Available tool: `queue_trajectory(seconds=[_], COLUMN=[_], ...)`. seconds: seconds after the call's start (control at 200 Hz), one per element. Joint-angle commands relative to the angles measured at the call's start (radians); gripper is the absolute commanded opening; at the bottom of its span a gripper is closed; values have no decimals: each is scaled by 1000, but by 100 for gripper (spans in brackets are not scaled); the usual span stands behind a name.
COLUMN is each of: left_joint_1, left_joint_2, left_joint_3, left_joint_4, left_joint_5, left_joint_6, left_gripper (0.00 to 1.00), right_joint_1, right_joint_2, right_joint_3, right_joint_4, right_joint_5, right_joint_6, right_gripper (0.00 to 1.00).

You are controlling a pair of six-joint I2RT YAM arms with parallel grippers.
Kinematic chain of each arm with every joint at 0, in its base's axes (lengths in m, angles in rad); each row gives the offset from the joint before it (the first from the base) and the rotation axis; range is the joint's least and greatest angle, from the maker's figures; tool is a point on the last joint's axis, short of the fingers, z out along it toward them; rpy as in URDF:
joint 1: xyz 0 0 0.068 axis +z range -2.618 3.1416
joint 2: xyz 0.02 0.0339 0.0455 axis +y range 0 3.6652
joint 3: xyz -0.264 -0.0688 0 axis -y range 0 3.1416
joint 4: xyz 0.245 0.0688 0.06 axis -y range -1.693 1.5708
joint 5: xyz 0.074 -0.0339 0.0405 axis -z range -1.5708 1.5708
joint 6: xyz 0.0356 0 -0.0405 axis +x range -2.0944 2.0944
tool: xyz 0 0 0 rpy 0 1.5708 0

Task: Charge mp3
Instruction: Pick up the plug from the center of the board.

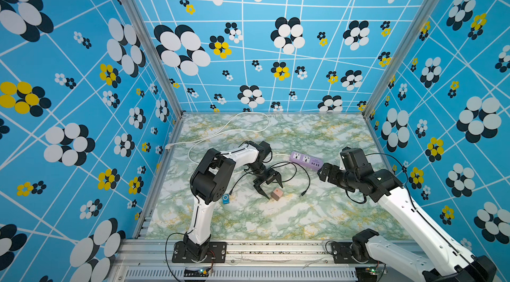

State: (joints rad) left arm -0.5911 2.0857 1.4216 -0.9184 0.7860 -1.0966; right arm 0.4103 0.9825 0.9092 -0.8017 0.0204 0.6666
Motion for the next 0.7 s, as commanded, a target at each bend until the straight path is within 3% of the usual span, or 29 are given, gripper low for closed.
queue_trajectory(seconds=[0.0,0.355,0.62,0.695], left_joint_1=[-1,-16,-48,-53], left_joint_2=[59,124,147,147], left_joint_3=[47,123,132,126], left_joint_4=[-89,-179,-157,-140], left_joint_5=[-57,-140,-156,-166], left_joint_6=[36,52,6,-11], left_gripper=[74,65,63,58], right_joint_1=[6,6,7,5], right_joint_2=[-20,-89,-99,-102], right_joint_3=[-9,-15,-19,-21], right_joint_4=[-12,-31,-20,-16], right_joint_5=[10,17,0,-9], right_joint_6=[1,-17,-27,-27], right_gripper=[97,97,97,97])
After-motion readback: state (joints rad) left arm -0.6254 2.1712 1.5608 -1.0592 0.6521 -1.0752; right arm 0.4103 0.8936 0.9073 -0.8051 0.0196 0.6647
